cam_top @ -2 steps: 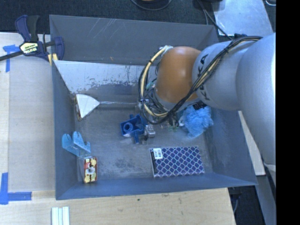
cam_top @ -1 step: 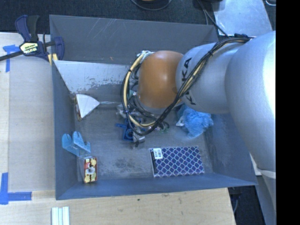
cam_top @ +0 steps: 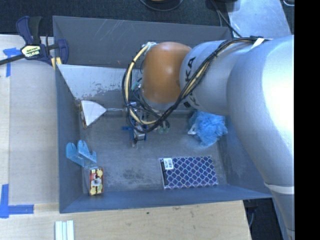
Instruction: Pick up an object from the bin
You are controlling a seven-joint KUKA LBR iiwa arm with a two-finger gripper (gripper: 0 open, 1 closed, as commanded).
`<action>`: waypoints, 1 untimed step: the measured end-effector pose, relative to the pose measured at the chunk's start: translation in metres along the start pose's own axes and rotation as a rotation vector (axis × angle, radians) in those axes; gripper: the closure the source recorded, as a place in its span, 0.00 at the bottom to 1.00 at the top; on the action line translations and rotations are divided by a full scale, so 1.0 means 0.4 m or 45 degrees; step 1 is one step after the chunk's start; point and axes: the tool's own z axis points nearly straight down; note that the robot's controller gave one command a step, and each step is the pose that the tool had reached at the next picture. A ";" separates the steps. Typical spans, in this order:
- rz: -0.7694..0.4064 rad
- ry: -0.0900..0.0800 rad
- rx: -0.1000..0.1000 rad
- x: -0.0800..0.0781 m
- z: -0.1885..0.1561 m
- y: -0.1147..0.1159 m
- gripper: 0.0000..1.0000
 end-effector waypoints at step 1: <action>0.000 0.003 0.000 0.002 0.002 0.000 1.00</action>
Offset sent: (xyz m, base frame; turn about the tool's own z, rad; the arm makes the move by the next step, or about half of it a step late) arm 0.0000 0.0000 0.0000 0.0000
